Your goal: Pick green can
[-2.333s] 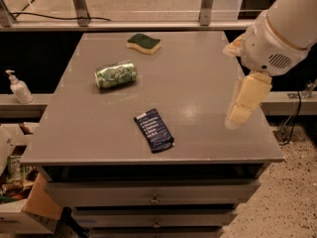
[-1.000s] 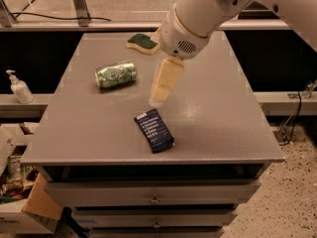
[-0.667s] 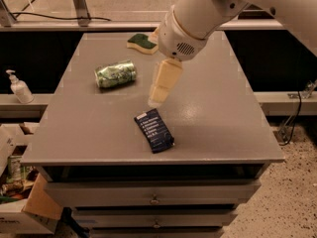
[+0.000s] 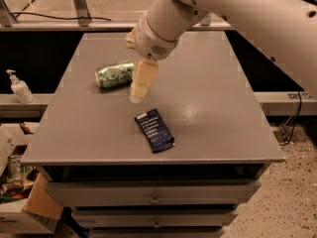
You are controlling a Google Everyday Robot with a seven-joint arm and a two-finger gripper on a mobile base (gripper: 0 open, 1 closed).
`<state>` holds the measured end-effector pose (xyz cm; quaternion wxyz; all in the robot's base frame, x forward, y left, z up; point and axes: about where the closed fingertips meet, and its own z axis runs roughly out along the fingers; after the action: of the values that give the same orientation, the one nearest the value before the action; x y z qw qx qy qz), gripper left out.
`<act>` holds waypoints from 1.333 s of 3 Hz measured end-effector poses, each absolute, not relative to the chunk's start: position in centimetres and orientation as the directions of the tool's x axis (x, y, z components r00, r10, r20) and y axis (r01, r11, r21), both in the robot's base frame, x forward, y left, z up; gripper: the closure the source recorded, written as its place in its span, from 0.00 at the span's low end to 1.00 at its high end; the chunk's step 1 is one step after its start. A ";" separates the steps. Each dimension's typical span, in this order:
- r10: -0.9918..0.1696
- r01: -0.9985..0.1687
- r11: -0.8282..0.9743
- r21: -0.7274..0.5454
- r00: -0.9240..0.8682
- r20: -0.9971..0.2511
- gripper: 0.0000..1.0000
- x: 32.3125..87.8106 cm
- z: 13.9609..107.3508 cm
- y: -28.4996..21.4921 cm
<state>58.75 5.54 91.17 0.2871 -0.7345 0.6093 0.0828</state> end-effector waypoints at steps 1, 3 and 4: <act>-0.853 -0.932 -0.120 -0.342 0.273 -0.445 0.00 61.1 89.7 7.5; -0.881 -0.915 -0.178 -0.362 0.312 -0.356 0.00 65.2 86.3 10.5; -0.891 -0.915 -0.185 -0.359 0.311 -0.332 0.16 67.0 85.0 11.3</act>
Offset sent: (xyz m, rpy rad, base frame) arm 0.0728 0.0551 -0.0491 -0.1222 -0.0830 0.0509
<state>67.02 11.27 85.00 0.2513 -0.7695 0.5867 0.0239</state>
